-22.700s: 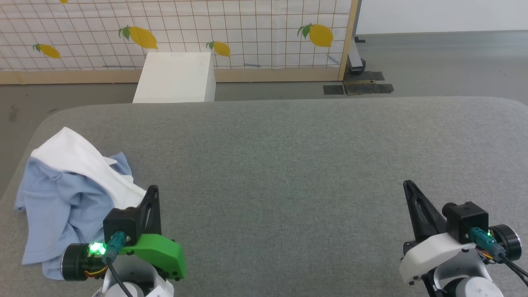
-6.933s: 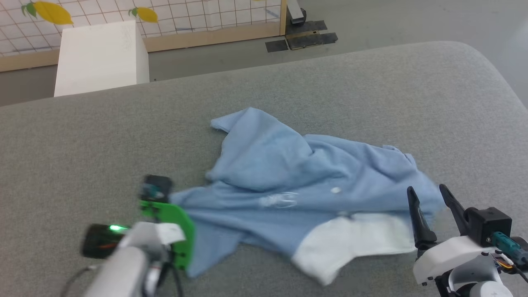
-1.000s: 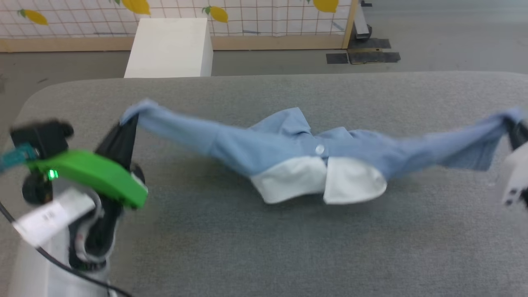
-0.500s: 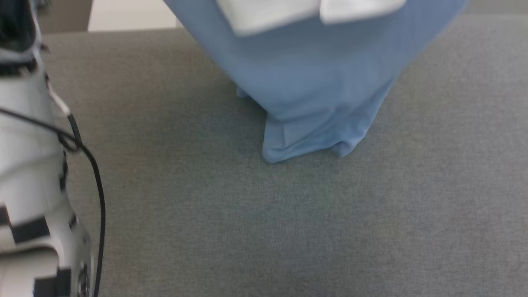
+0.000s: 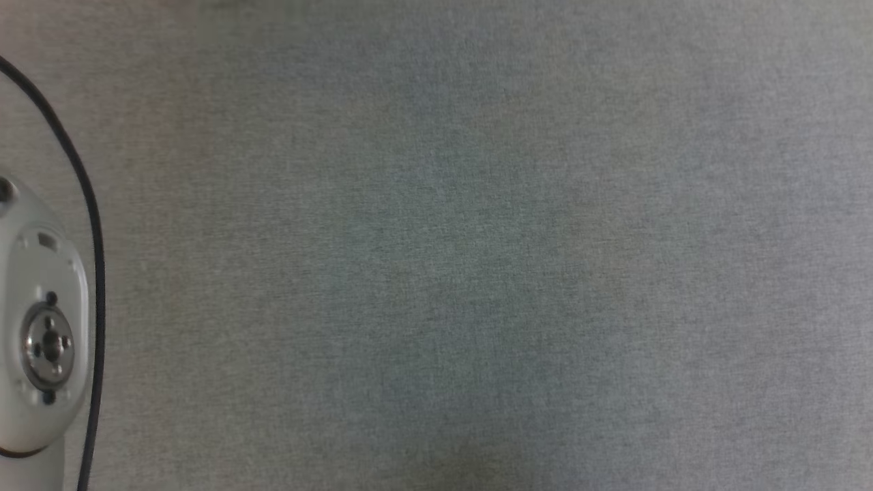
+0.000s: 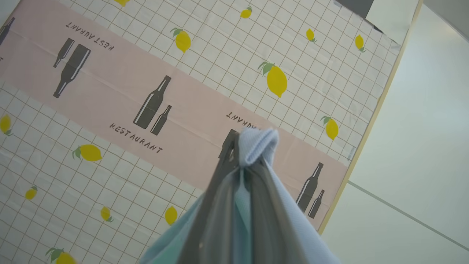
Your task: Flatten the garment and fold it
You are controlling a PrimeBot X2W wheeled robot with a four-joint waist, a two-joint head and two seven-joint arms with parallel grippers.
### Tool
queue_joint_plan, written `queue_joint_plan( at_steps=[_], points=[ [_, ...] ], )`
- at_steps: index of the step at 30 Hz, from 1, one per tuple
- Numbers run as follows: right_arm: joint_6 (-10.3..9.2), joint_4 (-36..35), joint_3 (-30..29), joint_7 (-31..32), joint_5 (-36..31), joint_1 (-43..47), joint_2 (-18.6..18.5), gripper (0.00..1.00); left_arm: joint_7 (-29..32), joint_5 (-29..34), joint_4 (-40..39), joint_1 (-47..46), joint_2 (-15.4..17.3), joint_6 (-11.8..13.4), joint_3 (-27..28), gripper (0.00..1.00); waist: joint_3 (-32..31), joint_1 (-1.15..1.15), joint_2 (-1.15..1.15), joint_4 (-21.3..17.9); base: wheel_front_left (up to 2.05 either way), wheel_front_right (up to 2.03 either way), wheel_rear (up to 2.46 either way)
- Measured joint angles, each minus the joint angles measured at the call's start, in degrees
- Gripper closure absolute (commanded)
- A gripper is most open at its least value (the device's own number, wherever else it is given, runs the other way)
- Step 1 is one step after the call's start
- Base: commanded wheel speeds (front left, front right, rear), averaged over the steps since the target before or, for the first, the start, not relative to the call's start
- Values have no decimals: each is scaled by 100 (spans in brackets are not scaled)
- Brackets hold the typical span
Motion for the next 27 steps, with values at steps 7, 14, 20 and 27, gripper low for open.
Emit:
queue_joint_plan(
  at_steps=[7,14,20,27],
  points=[
    [0,541,10,-198,51,241,136,100,-7,-70,631,265,68,-422,-140,100,206,-1,0,-30,0,0,0],
    [0,748,399,-151,717,1844,41,100,299,123,961,1876,268,-894,-632,100,-93,-1,0,62,0,0,0],
    [0,167,588,158,1492,3533,-178,100,471,475,454,3802,568,-985,-961,100,-534,-2,0,145,0,0,0],
    [0,-1109,53,1059,1884,5931,-259,100,1362,94,-954,6513,464,-705,-888,100,-1162,-2,0,220,0,0,0]
  ],
)
